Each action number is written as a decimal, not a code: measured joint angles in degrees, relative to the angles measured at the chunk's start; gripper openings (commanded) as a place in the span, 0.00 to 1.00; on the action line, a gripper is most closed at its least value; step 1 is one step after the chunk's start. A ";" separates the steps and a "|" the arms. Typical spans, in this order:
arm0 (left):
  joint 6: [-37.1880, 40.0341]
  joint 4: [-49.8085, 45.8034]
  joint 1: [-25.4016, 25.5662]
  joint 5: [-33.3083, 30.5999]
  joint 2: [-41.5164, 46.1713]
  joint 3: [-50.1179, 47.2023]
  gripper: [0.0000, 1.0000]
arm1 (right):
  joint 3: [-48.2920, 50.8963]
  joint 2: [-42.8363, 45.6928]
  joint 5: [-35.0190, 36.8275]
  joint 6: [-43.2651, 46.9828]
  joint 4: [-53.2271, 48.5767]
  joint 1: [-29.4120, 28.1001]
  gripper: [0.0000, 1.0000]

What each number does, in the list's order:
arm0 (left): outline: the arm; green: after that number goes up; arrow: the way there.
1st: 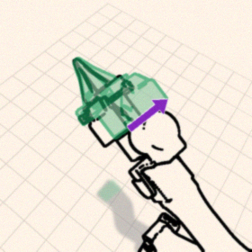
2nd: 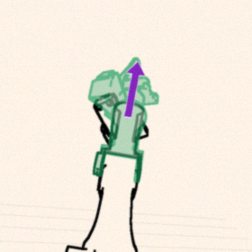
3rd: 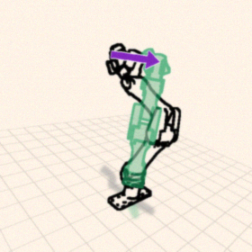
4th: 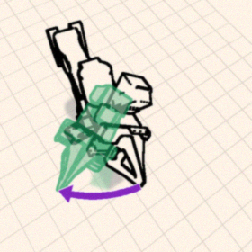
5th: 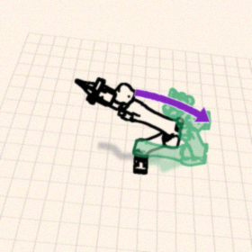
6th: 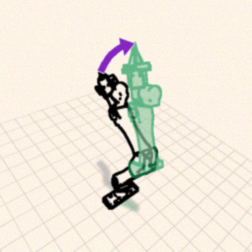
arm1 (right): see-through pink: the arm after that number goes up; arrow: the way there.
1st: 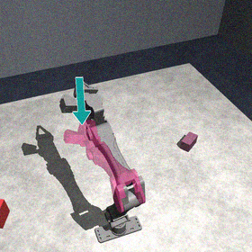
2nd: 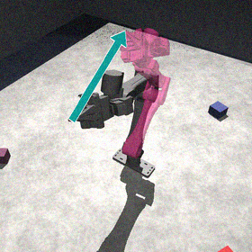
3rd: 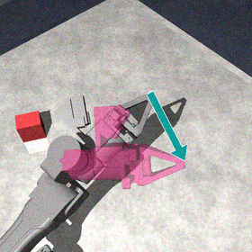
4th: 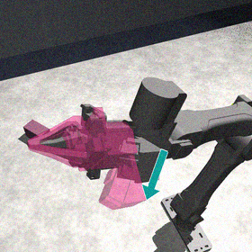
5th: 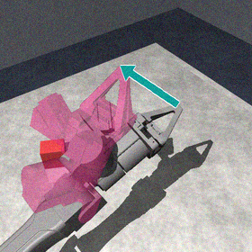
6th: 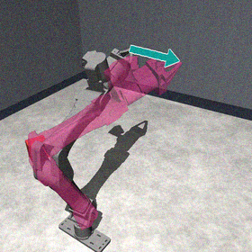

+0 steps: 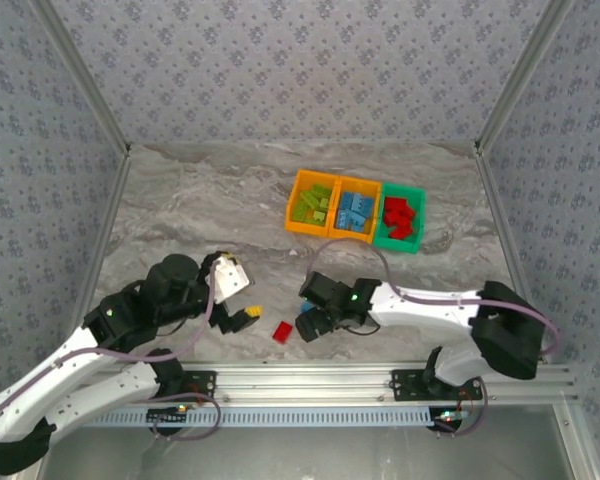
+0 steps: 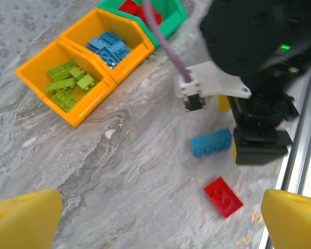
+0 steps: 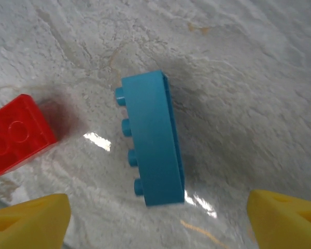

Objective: Sort the legos into containers by color

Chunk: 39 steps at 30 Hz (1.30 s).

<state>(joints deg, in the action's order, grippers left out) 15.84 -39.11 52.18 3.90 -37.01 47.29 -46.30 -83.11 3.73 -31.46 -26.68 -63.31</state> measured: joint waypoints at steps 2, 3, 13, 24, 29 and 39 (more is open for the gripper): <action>2.47 -0.55 0.00 1.97 0.50 -1.40 0.99 | -0.17 -2.27 0.13 0.57 1.70 0.07 0.66; 3.45 -0.87 0.00 2.89 0.55 -1.97 0.99 | -0.17 -3.21 0.09 0.90 2.54 0.22 0.60; 8.92 -1.60 0.00 8.17 1.03 -3.89 0.99 | 0.00 -6.14 -0.07 0.35 7.02 1.36 0.30; 7.96 3.02 0.00 11.10 1.42 -4.02 0.99 | 1.27 4.96 1.20 -0.70 3.69 2.51 0.21; -0.74 12.55 0.07 11.10 1.55 -6.19 0.99 | 0.98 16.81 1.64 -0.44 1.20 10.73 0.22; -18.84 33.44 11.80 4.87 -11.26 -8.70 0.99 | -17.90 4.92 0.98 6.27 -0.24 39.69 0.22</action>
<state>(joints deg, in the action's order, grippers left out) -3.01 -5.67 63.99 8.78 -48.27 38.59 -64.20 -78.19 4.71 -25.19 -26.92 -23.62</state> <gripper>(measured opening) 0.992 0.225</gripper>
